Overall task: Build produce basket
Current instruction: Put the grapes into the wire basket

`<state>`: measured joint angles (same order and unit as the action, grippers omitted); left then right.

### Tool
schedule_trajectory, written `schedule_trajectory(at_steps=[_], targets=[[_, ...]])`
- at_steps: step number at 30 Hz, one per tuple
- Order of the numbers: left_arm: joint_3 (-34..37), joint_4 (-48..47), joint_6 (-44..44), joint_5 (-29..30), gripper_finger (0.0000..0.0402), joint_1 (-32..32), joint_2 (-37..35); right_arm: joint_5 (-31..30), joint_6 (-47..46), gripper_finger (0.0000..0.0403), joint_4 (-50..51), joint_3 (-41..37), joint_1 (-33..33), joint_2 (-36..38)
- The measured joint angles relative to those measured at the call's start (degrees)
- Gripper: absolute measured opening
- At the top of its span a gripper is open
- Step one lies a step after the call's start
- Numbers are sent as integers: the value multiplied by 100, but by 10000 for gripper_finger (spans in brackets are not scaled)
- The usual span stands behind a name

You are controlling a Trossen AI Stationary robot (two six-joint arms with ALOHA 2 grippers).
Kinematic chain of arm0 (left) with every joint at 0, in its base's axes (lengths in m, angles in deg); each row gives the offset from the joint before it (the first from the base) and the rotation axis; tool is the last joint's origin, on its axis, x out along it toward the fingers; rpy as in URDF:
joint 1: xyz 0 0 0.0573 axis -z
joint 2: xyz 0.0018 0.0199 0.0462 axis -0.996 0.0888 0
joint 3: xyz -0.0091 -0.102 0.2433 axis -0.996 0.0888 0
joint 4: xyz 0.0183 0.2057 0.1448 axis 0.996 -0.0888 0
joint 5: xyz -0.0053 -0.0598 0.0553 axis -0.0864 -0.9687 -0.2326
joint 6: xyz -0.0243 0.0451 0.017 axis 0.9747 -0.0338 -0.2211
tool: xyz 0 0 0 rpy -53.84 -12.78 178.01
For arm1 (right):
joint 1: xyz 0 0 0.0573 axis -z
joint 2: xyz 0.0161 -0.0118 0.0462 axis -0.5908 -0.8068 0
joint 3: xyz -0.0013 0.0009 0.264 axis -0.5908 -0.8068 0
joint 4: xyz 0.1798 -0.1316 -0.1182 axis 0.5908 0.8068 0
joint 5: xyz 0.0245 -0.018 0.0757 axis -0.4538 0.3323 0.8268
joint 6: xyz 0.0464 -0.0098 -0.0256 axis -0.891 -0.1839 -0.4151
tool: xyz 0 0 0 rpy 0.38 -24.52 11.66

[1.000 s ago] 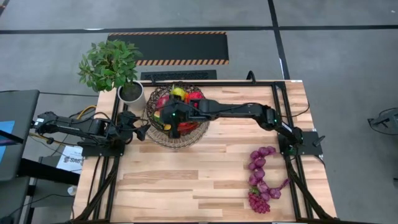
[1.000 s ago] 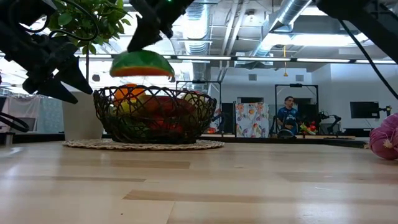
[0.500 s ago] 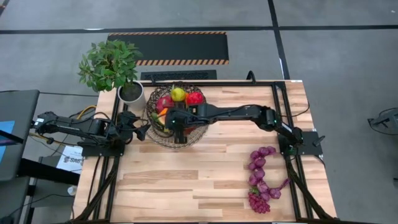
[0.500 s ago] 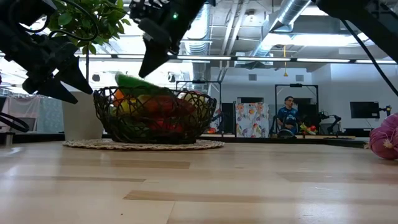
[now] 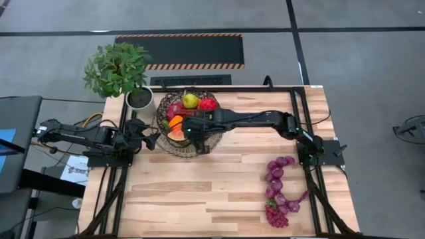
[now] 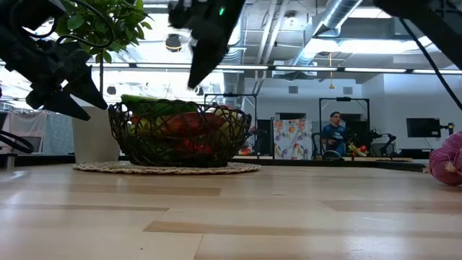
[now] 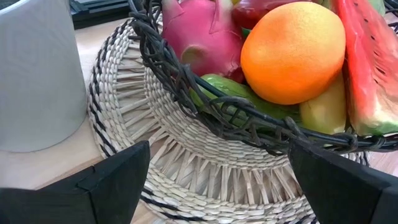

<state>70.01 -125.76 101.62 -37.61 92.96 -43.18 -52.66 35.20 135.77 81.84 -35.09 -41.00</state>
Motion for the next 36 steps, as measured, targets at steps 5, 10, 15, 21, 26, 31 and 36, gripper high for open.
schedule_trajectory(at_steps=[5,10,15,21,26,31,36], targets=[[0,-2,0,-34,368,0,1,30,-808,65,1588,27,-98,570],[0,-2,0,-40,368,0,0,161,-1961,127,3042,-59,-330,1125],[0,-2,0,-59,368,0,-2,142,-3117,193,3025,-1031,-930,2349],[2,-5,0,-123,368,0,51,-530,-5576,232,2755,-3051,-1961,3876],[2,-2,0,-141,368,0,75,-490,-8328,233,2689,-4655,-3159,4522],[2,-2,0,-131,368,0,75,-487,-10844,231,2172,-5860,-4398,4665],[2,-2,0,-39,368,0,75,-579,-12357,239,1105,-6645,-5205,4389]])
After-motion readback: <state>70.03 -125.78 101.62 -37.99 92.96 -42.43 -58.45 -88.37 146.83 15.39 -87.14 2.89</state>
